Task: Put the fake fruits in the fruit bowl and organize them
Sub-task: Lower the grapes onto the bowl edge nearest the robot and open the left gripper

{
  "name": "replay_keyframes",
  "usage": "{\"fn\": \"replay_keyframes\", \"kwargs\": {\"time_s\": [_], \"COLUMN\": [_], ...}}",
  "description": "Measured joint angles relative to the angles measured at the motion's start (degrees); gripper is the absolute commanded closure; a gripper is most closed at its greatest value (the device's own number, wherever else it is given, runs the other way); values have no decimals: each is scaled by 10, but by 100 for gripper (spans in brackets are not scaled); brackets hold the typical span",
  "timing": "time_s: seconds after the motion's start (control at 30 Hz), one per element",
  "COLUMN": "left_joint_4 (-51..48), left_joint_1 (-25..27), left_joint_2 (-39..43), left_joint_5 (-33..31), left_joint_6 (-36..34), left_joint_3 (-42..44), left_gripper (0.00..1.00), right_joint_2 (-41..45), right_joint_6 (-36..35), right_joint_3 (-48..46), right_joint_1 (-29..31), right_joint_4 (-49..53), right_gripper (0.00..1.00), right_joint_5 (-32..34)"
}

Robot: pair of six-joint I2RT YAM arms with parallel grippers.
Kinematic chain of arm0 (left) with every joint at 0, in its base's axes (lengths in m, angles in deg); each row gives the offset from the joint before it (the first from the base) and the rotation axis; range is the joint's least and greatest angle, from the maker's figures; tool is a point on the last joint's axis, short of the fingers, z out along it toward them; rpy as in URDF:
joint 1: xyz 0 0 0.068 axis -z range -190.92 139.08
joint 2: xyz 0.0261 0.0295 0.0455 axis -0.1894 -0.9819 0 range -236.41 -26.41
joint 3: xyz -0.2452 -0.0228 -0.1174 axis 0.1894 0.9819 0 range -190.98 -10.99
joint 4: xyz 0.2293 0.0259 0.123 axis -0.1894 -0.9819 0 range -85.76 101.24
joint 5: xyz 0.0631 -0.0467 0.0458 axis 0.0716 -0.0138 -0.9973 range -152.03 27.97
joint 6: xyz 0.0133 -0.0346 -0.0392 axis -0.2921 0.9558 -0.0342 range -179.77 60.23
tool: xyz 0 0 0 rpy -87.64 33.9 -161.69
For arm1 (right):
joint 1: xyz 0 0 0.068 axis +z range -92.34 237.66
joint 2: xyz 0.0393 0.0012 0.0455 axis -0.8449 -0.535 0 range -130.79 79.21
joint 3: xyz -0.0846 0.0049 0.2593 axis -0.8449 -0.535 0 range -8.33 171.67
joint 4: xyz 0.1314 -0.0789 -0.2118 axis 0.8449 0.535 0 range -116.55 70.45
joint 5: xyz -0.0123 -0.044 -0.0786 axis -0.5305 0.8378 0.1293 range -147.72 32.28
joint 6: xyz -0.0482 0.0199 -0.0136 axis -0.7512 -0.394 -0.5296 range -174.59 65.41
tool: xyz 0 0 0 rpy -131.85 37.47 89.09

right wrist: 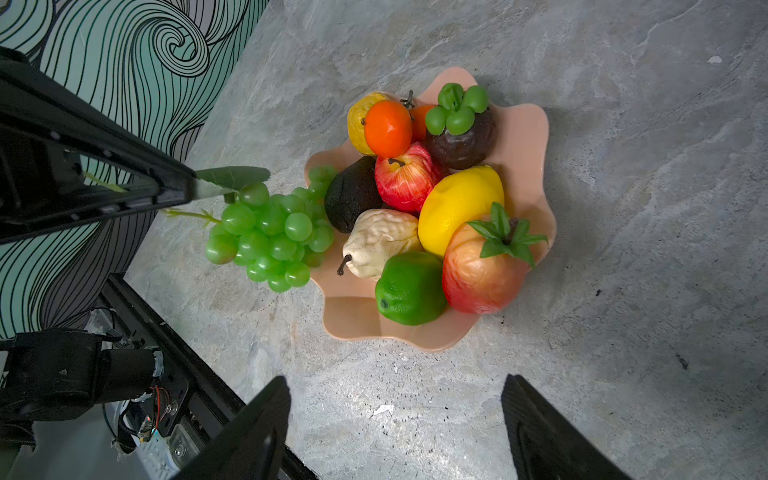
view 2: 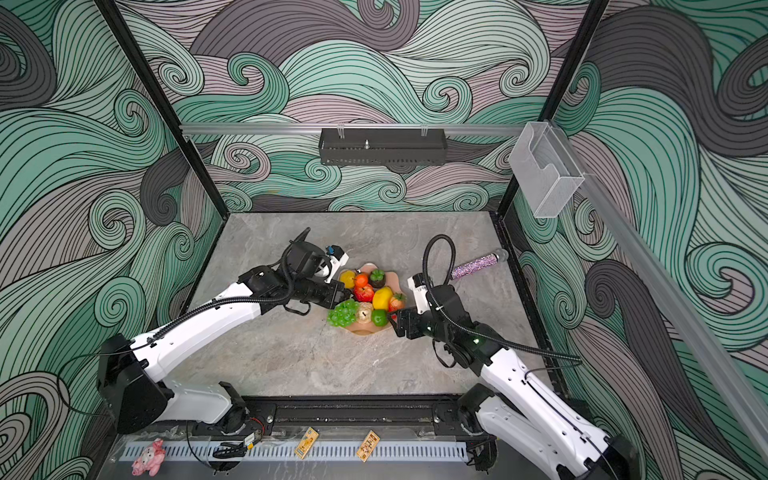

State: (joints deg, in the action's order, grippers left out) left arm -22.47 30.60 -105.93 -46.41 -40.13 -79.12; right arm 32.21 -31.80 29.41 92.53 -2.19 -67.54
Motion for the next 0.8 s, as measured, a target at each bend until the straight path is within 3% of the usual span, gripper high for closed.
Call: {"fn": "replay_keyframes", "kwargs": {"time_s": [0.57,0.73,0.8], "left_joint_4": [-30,-32,-33], "left_joint_1": [45,51,53], "left_joint_2": [-94,-127,-134], "left_joint_5": [10,21,24], "left_joint_6": [-52,-52,-52], "left_joint_3": [-50,-66,-68], "left_gripper": [100,94,85], "right_joint_2": [-8,-10,-10], "right_joint_6": [0,0,-1], "right_joint_3": [0,0,0], "right_joint_1": [0,0,0], "right_joint_4": [-1,-1,-1], "right_gripper": [19,19,19], "right_joint_5": [0,0,0]}}
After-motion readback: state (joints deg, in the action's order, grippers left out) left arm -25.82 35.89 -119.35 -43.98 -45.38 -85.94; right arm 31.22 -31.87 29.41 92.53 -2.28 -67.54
